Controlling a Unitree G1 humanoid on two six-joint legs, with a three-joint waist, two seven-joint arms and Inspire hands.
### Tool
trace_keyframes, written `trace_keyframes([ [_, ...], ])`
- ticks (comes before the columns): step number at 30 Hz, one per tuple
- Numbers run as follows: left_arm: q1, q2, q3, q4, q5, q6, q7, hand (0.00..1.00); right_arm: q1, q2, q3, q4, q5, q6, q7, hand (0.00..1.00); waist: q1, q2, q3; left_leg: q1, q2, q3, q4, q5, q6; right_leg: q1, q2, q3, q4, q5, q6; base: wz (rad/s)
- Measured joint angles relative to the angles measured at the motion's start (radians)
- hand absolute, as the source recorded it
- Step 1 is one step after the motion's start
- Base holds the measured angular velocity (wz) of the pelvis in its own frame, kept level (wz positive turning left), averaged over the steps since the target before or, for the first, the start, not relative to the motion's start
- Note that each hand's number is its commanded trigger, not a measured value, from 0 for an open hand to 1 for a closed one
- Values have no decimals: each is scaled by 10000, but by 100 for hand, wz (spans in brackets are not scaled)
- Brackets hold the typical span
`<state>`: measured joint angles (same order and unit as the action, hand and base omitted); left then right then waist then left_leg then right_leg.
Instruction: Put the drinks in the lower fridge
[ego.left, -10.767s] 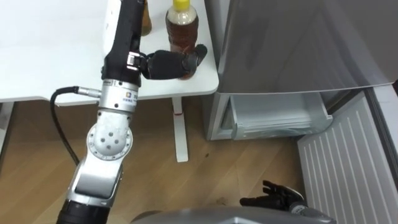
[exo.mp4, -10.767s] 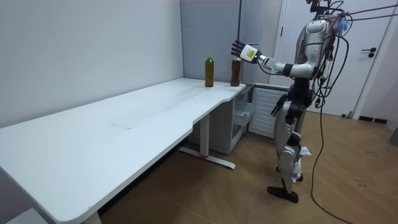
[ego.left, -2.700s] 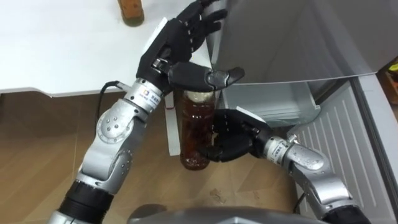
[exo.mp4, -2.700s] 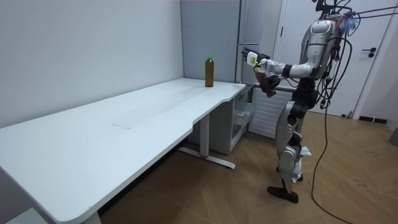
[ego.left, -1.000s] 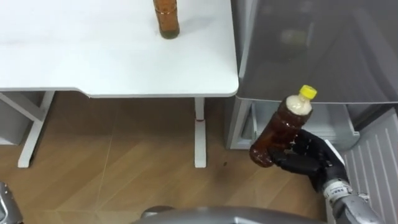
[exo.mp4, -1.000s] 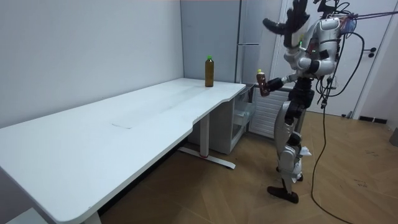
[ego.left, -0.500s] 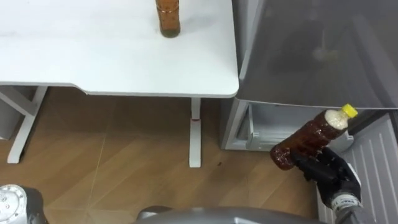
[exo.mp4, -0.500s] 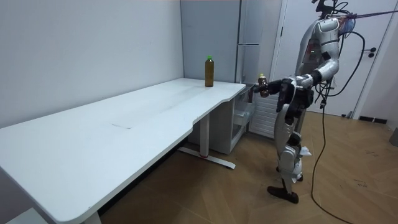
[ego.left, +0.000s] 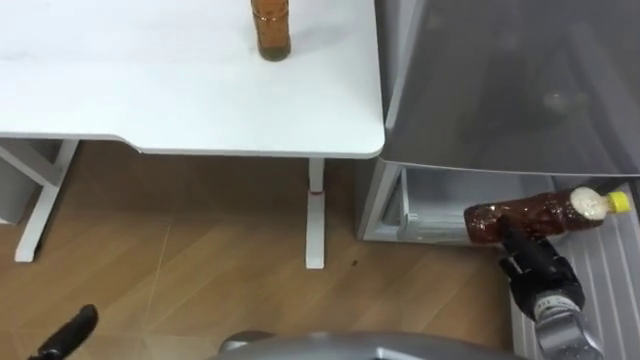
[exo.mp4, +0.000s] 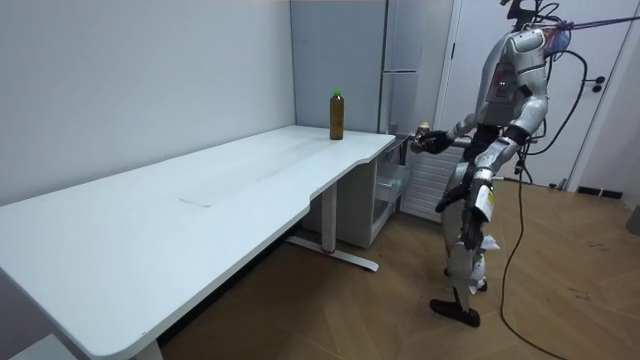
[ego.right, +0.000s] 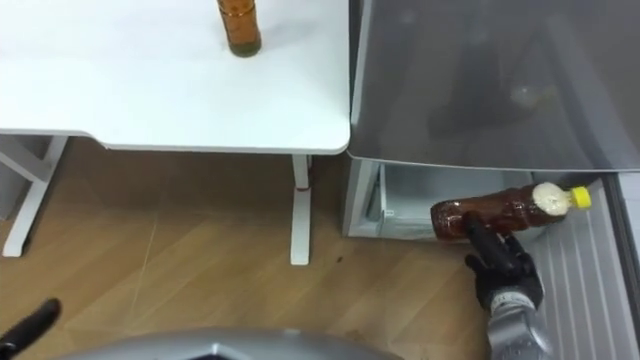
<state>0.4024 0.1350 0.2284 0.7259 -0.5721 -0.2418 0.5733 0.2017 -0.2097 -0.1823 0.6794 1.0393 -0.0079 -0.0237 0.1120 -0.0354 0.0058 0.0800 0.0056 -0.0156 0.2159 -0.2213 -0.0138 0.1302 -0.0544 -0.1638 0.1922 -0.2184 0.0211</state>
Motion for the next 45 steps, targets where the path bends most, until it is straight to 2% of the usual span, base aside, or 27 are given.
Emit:
trace_keyframes([
  [3, -353, 19, -418, 542, 324, 512, -705, 0, -1014, -221, 7, 679, 1230, 9, -106, 100, -93, 20, 45, -739, -46, -117, 527, -15, 23, -590, -78, -150, 419, -33, 8, 17],
  [4, -609, 27, -575, 824, 454, 703, -987, 0, -1445, -304, 15, 1000, 1722, 11, -225, 100, -96, 9, 117, -1009, -46, -123, 693, -14, 24, -862, -103, -178, 648, -46, 2, 17],
  [5, -855, 38, -769, 949, 578, 910, -1197, 0, -1849, -351, 27, 1252, 2164, 6, -284, 100, -142, 57, 107, -1412, -55, -166, 977, -21, 35, -1163, -135, -294, 834, -80, -13, 20],
  [9, -1623, 97, -1432, 1538, 1390, 1315, -1783, 0, -3388, -371, 93, 2686, 2593, 4, -310, 100, -159, 56, 164, -2592, -30, -216, 1832, -44, 64, -2260, -174, -347, 1646, -163, -81, 11],
  [11, -1948, 94, -1685, 1654, 1908, 1539, -2165, 0, -3828, -384, 222, 3173, 2688, 8, -406, 100, -43, 87, 181, -3374, -28, -294, 2442, -114, 66, -3017, -200, -371, 2247, -286, -122, 9],
  [14, -2179, 174, -1752, 1657, 2004, 1690, -2236, 0, -4232, -474, 467, 3645, 3072, 11, -533, 100, 56, 137, 215, -4464, -47, -364, 3284, -300, 53, -4137, -286, -345, 3272, -606, -157, 7],
  [17, -2414, 232, -1760, 1728, 2231, 1743, -2340, 0, -4819, -599, 465, 4270, 3439, 18, -659, 100, 108, 146, 242, -5347, -184, -382, 3742, -264, 47, -5194, -500, -313, 4140, -787, -173, 5],
  [20, -2820, 360, -2113, 2068, 2546, 1771, -2371, 0, -5203, -867, 535, 4627, 3808, 17, -674, 100, 320, 145, 318, -5952, -253, -358, 3720, 43, 21, -5958, -598, -272, 4452, -742, -157, 1],
  [23, -3193, 498, -2486, 2343, 2560, 1777, -2372, 0, -5507, -1073, 825, 4642, 4081, 18, -676, 100, 337, 119, 384, -6480, -292, -372, 3673, 258, -81, -6606, -655, -257, 4658, -664, -231, 3],
  [26, -3305, 584, -2860, 2365, 2561, 1812, -2369, 0, -5702, -1243, 991, 4675, 4108, 45, -677, 100, 369, 92, 407, -6853, -297, -390, 3669, 375, -129, -7025, -668, -247, 4772, -610, -294, 0],
  [29, -3484, 654, -3099, 2366, 2595, 1852, -2369, 0, -6013, -1430, 1208, 4675, 4186, 81, -687, 100, 440, -28, 480, -7225, -313, -306, 3742, 444, -112, -7559, -677, -82, 5050, -607, -377, -8],
  [30, -3540, 662, -3149, 2367, 2609, 1856, -2372, 0, -6192, -1508, 1206, 4677, 4189, 83, -697, 100, 452, -69, 504, -7402, -317, -242, 3845, 438, -111, -7800, -686, 4, 5225, -596, -468, -10],
  [35, -3590, 789, -3317, 2374, 2609, 1924, -2376, 0, -6846, -1832, 1216, 4882, 4193, 95, -790, 100, 506, -63, 507, -8119, -279, -193, 4632, 133, -146, -8484, -693, 77, 5904, -841, -546, -4],
  [38, -3546, 943, -3352, 2360, 2614, 2030, -2373, 0, -7036, -1895, 1219, 4871, 4162, 96, -822, 100, 516, -53, 506, -8634, -176, -202, 5443, -243, -157, -8870, -652, 60, 6478, -1117, -580, -1],
  [41, -3540, 1147, -3843, 2359, 2610, 2195, -2364, 0, -7127, -2034, 1244, 4871, 4175, 97, -836, 100, 581, -51, 505, -9362, -164, -209, 6796, -885, -134, -9489, -708, 134, 7643, -1650, -554, -3],
  [45, -3529, 1247, -4108, 2364, 2600, 2343, -2377, 0, -7131, -2042, 1534, 4871, 4161, 111, -845, 100, 495, -71, 512, -9711, -231, -212, 7728, -1325, -72, -9756, -862, 147, 8537, -2145, -495, 7],
])
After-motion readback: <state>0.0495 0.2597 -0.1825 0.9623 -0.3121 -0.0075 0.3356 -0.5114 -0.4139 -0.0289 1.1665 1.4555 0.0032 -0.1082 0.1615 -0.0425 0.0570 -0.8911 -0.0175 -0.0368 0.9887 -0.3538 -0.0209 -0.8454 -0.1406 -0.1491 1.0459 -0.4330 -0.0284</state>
